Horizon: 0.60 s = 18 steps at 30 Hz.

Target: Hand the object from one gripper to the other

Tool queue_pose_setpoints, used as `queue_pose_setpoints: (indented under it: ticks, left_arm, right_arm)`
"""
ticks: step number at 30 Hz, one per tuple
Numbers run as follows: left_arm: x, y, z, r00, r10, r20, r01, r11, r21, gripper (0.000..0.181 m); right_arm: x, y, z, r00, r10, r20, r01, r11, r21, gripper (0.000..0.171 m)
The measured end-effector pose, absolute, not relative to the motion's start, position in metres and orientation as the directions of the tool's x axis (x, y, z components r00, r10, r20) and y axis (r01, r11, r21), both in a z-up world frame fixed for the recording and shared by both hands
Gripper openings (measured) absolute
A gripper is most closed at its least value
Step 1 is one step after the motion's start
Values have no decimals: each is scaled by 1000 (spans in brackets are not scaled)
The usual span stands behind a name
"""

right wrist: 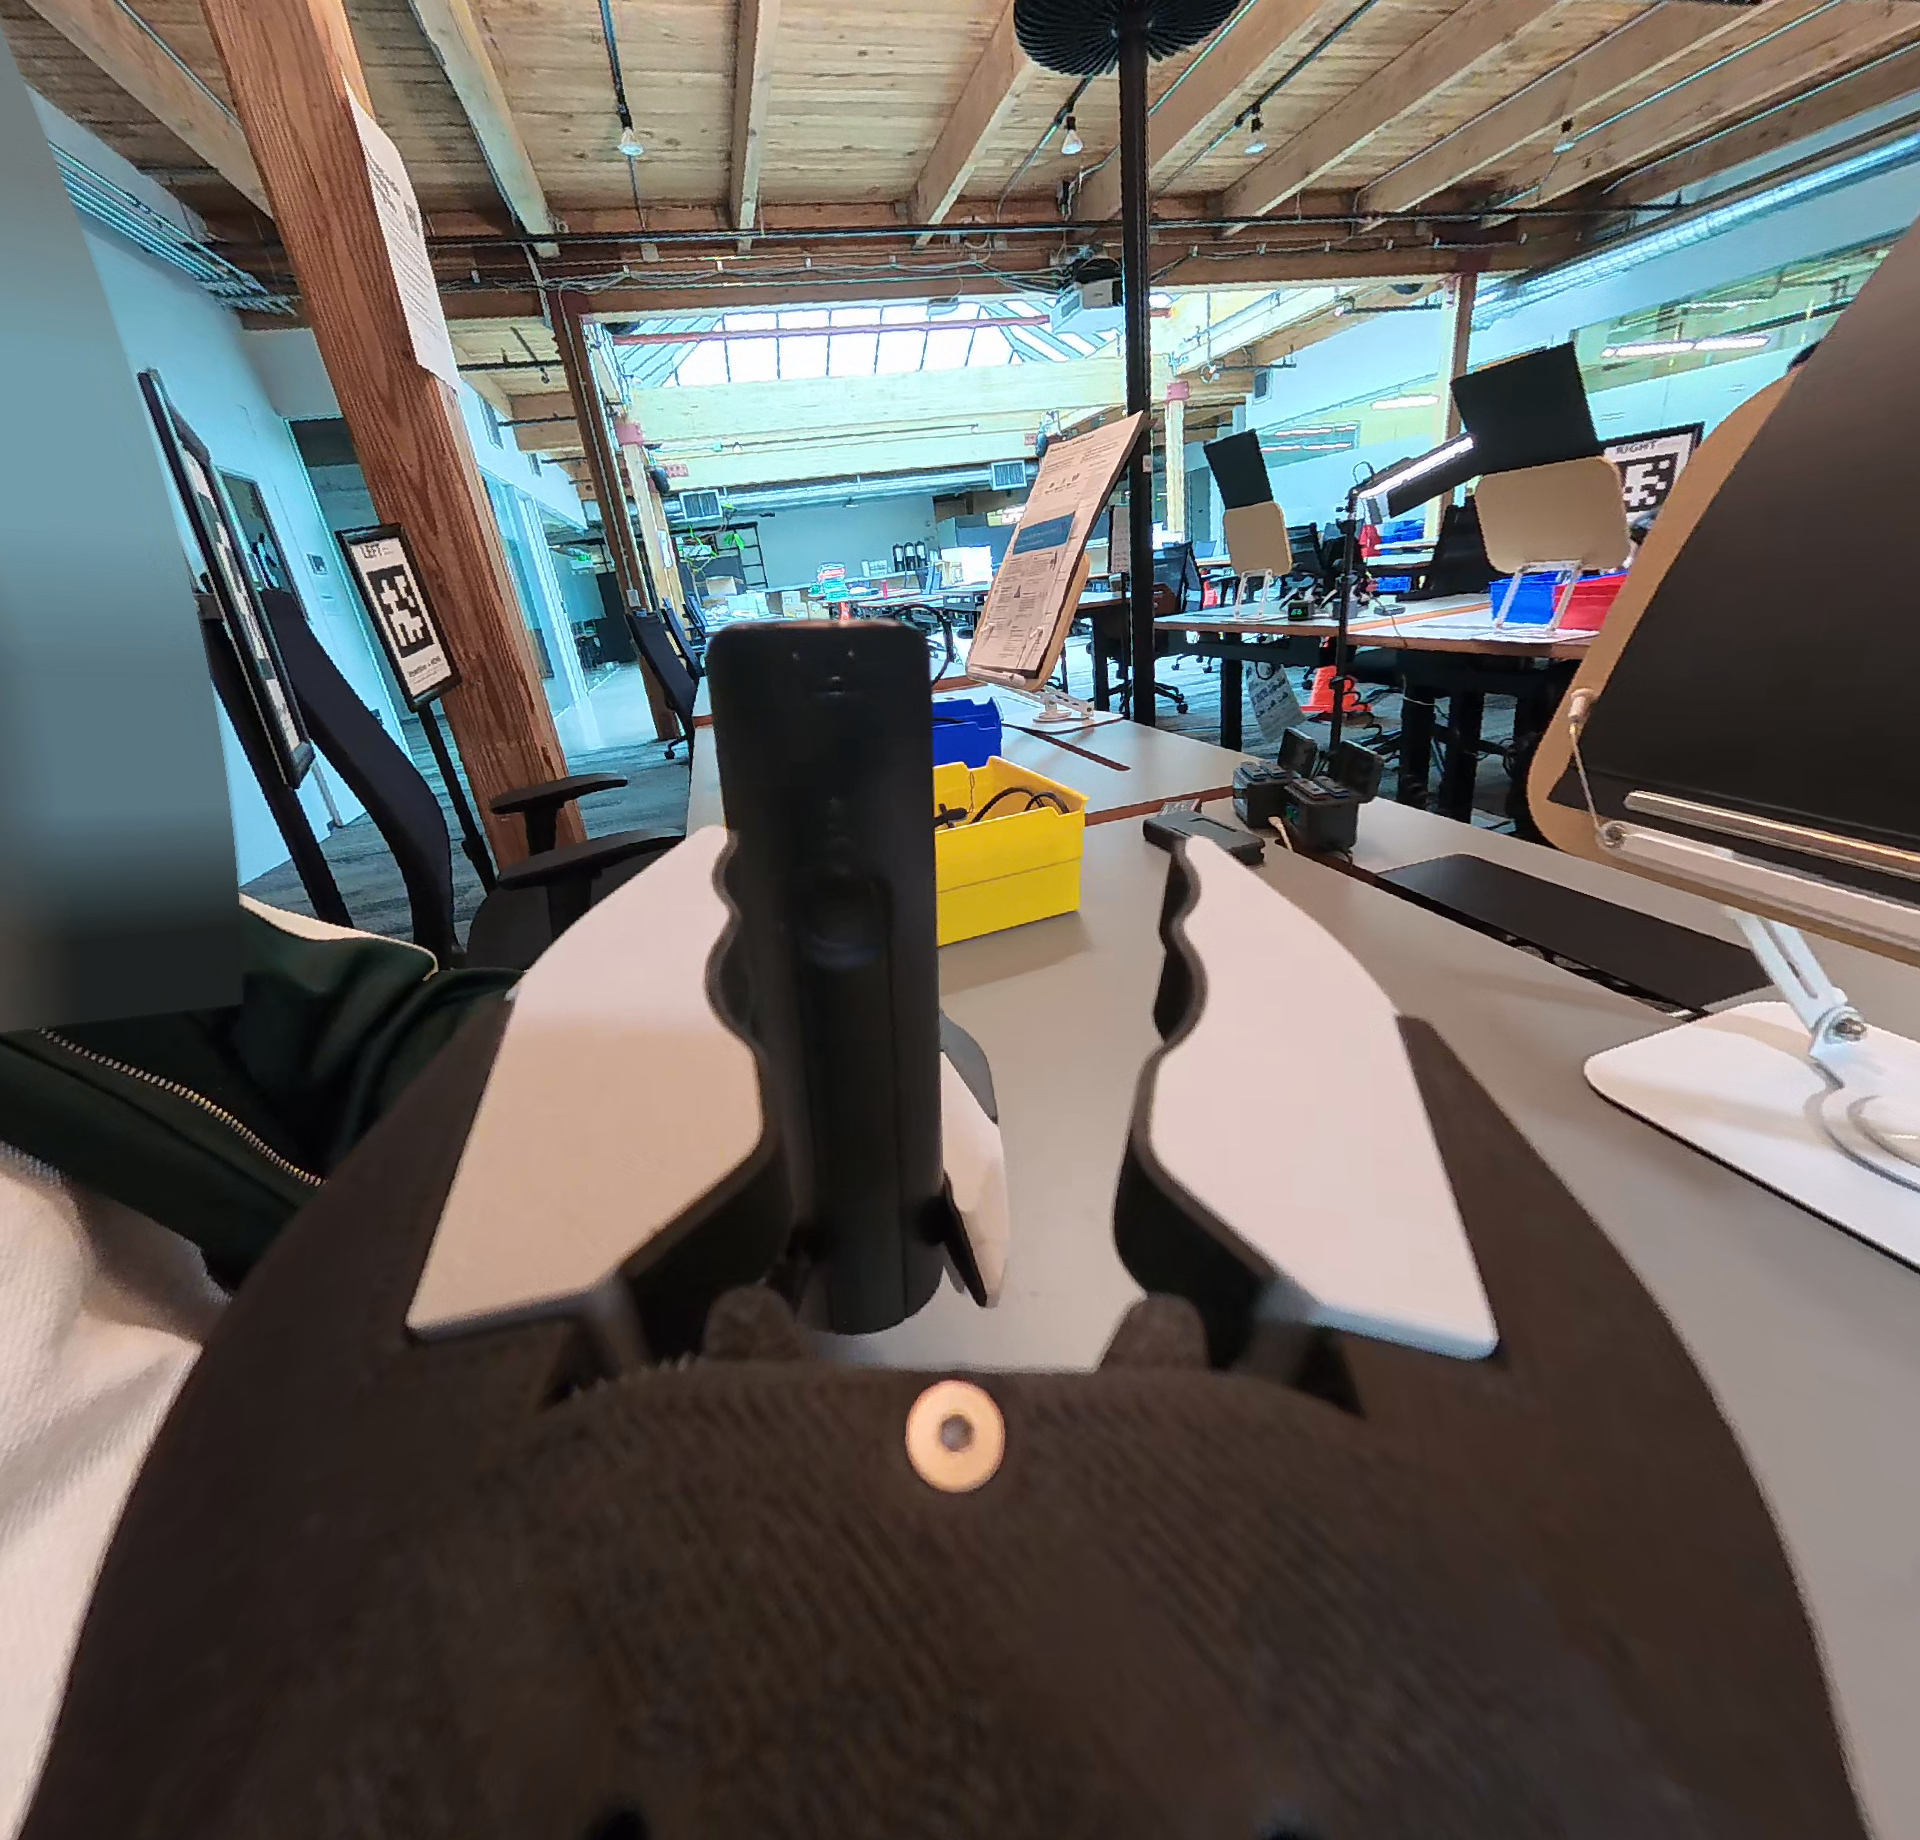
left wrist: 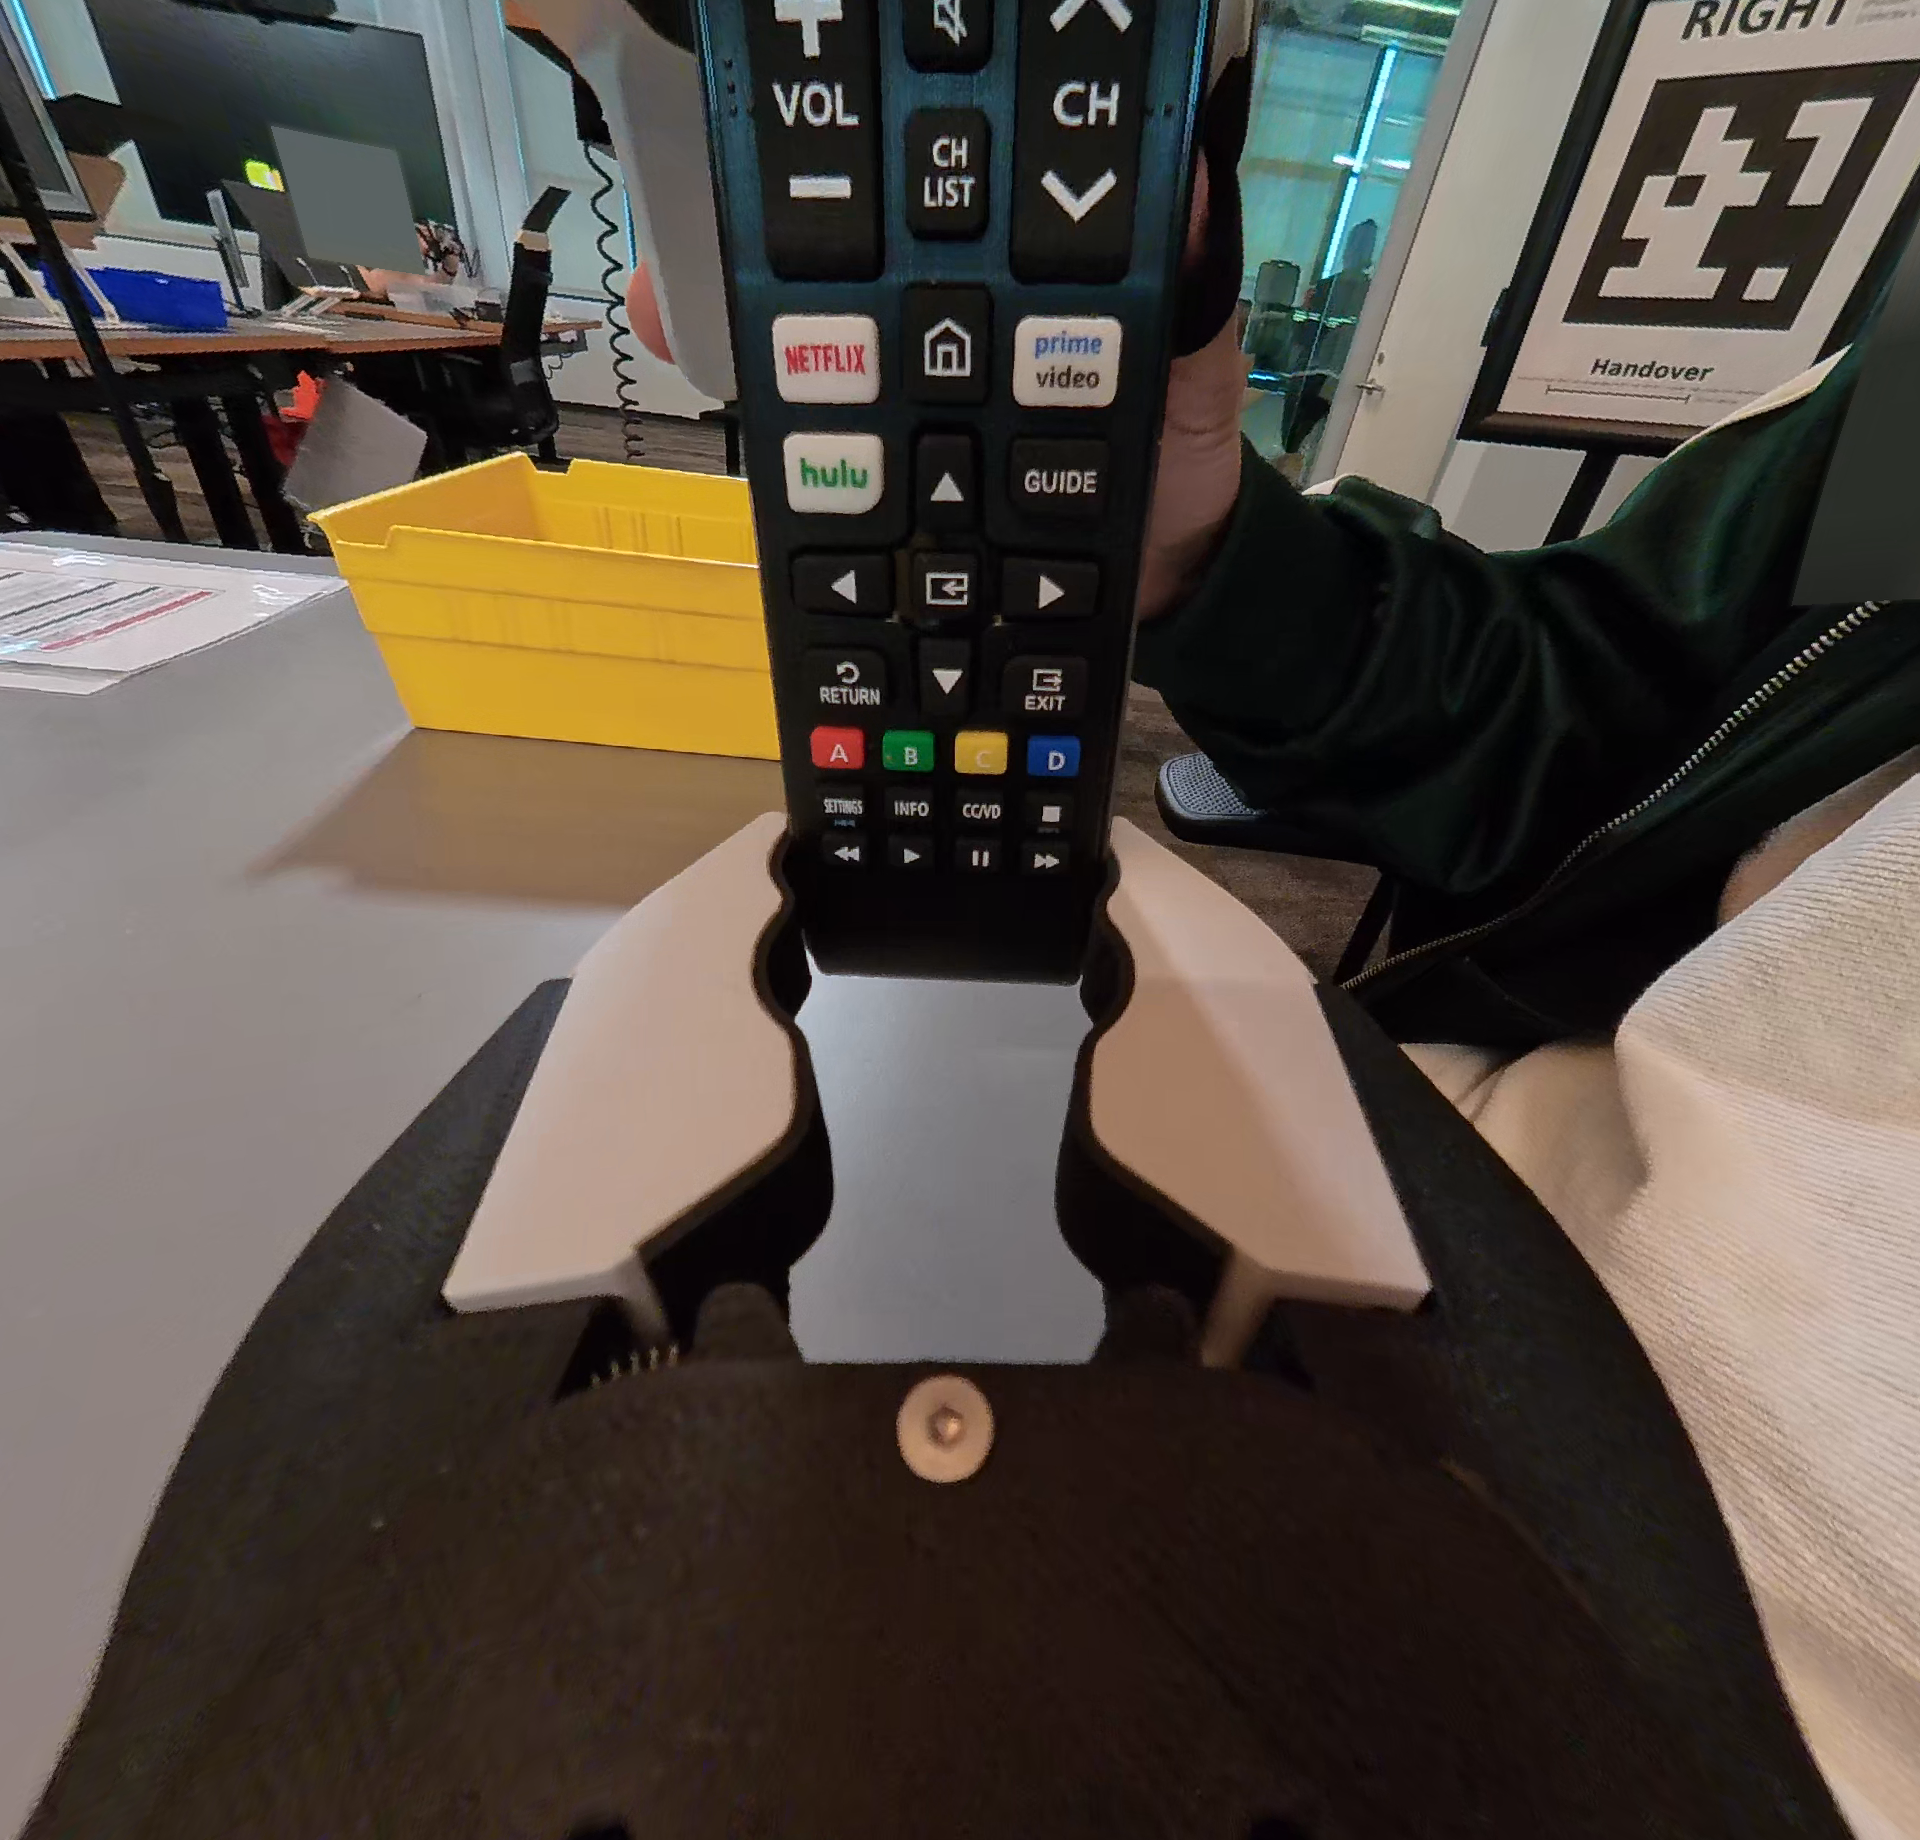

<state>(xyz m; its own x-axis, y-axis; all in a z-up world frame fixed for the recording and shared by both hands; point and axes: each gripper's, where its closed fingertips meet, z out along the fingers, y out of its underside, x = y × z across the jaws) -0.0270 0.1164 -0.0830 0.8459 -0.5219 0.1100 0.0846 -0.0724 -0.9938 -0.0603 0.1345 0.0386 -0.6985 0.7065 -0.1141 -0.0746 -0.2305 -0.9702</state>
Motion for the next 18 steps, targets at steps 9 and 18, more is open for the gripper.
queue_pose_setpoints:
  ticks: [9, 18]
  left_arm:
    - [-27, 117, -85, 851, -515, 105, 74, -82, -994, 49]
    - [-29, 117, -84, 849, -514, 119, 90, -81, -993, 49]
  right_arm:
    - [-61, 135, 36, -699, 706, -115, -72, -229, -971, 77]
    - [-62, 126, 32, -700, 710, -85, -68, -185, -980, 76]
